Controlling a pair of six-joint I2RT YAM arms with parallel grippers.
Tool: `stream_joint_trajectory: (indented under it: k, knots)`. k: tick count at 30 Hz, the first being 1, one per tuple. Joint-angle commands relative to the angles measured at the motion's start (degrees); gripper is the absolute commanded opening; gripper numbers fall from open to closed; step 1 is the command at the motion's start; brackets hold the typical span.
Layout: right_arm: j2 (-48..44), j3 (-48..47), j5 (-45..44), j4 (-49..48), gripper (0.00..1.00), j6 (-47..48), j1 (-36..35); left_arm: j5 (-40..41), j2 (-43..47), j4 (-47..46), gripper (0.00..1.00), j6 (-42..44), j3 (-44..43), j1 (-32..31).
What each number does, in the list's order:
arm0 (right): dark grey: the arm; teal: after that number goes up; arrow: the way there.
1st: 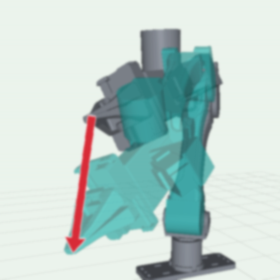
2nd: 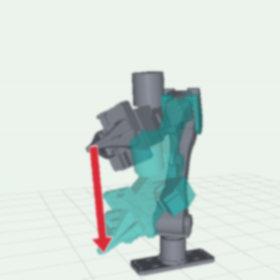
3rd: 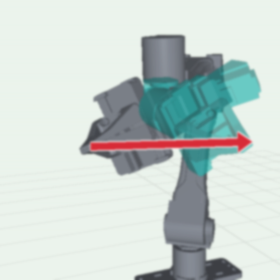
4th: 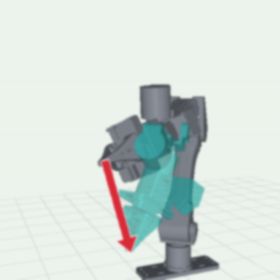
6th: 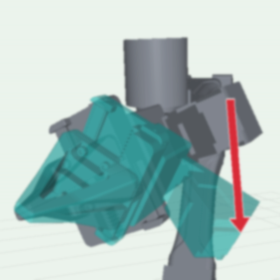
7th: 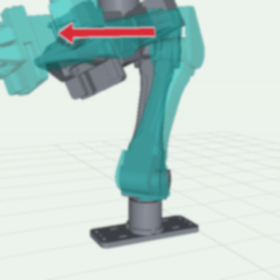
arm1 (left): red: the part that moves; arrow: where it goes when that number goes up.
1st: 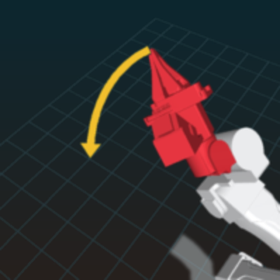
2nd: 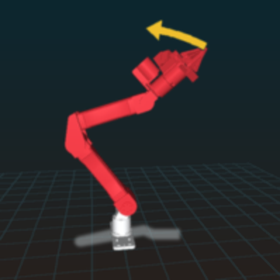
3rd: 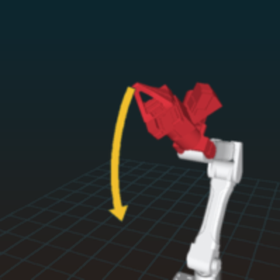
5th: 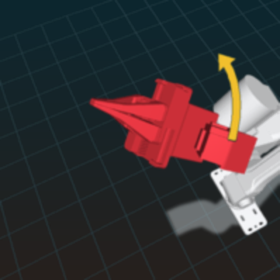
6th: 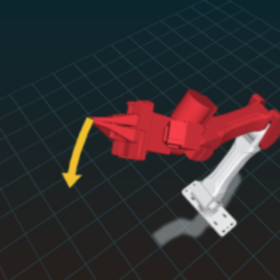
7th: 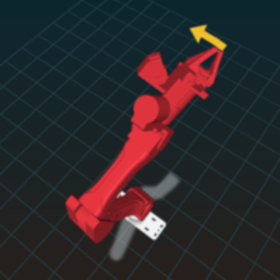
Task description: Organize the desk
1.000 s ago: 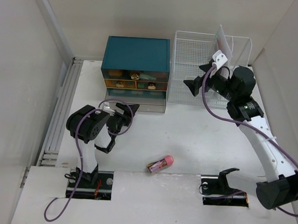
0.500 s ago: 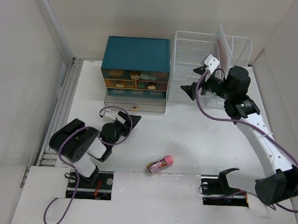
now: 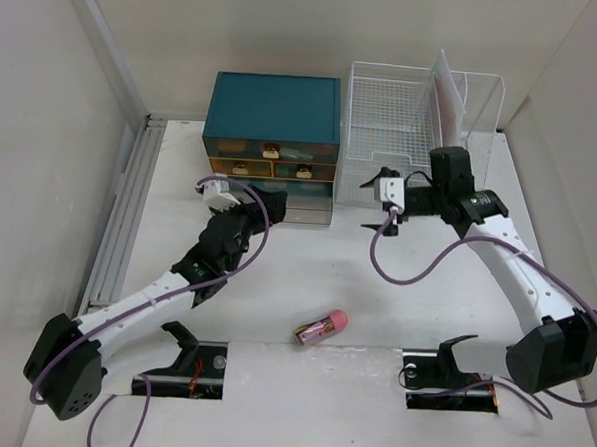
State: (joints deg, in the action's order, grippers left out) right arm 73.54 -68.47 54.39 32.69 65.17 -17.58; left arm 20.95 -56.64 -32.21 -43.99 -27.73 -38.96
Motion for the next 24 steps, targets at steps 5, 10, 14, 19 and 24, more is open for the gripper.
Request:
stream_joint_trajectory:
  k: [5, 10, 14, 19, 24]
  knots:
    - [4.5, -0.3, 10.6, 20.0, 0.82, 28.0, -4.7, 16.9, 4.3, 27.5, 0.43, 8.3, -16.0, -2.3]
    - [6.3, 1.9, 4.5, 12.7, 0.75, 22.1, -16.3, 18.2, 5.3, 31.1, 0.12, 25.9, -26.9, -2.3]
    - [4.9, 6.7, -2.6, 2.2, 0.71, 7.9, -24.7, 23.8, 9.8, 25.5, 0.0, 34.3, -22.7, -1.7]
    - [4.2, 10.7, -9.7, -4.4, 0.65, -3.2, -32.8, 25.2, 16.5, 18.1, 0.0, 36.5, -12.4, 0.6]
    - [6.3, 13.6, -9.7, -2.6, 0.64, -5.2, -37.5, 27.6, 20.5, 18.1, 0.0, 36.5, -12.4, 0.6]
